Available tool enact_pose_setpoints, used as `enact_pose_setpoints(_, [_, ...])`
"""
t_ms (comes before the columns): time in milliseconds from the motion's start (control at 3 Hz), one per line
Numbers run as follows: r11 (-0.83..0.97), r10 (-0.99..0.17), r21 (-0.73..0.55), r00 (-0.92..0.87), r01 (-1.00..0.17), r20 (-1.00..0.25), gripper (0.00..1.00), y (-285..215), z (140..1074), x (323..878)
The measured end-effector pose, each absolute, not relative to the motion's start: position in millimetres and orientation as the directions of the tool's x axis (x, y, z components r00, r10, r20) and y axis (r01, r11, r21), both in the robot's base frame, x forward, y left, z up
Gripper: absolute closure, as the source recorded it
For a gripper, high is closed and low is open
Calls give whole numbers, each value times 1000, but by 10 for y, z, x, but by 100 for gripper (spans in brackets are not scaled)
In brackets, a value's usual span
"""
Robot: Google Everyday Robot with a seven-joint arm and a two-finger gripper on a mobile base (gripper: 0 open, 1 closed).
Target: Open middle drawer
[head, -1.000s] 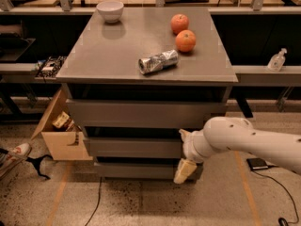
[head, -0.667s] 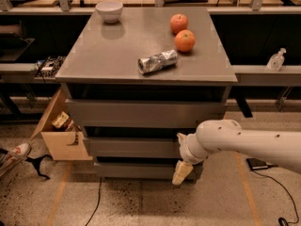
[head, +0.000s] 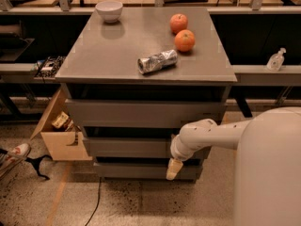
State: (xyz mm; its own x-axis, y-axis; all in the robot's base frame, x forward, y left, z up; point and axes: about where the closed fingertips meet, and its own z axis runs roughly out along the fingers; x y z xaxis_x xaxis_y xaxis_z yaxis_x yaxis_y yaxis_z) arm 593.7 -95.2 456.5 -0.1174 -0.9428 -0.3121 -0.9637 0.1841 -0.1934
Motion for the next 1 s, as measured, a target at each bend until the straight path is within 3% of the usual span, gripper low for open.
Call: enact_pose_setpoints(1000, [84,-965,-304,-2,-949,-262,0,-1023,4502,6165])
